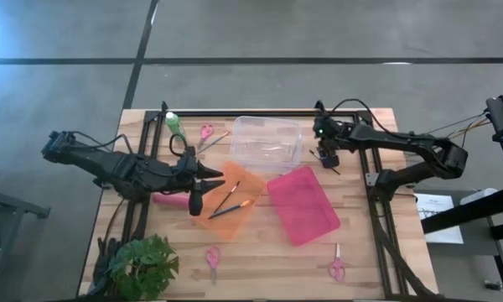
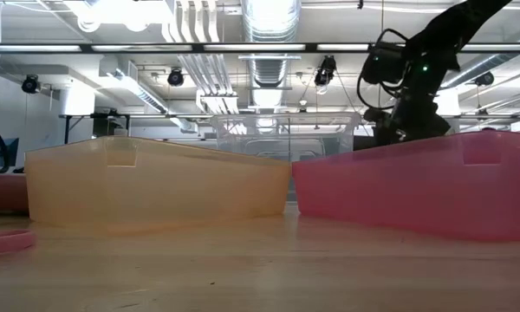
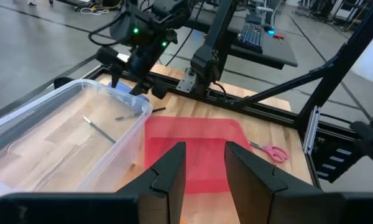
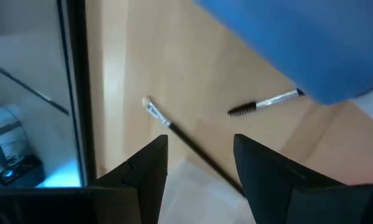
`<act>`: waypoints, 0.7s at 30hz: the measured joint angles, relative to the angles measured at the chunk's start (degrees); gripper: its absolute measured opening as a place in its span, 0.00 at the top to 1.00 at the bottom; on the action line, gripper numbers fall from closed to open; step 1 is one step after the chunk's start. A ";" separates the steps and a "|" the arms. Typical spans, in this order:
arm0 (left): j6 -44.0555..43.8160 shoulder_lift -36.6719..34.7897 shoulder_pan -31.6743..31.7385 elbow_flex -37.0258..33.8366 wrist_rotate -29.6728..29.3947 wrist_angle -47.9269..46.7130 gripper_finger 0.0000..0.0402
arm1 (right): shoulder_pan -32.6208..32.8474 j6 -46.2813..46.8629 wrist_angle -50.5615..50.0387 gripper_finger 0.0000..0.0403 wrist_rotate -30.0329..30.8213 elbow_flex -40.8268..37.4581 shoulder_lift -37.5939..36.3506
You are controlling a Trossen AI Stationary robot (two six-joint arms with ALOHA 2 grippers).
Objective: Pick & Place Paint Supplies
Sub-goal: Put the black brow brush into the orange bin
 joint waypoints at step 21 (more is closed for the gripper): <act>-1.03 -0.04 0.02 0.00 0.07 -0.40 0.70 | 0.11 0.42 0.75 0.56 -5.59 -0.22 10.01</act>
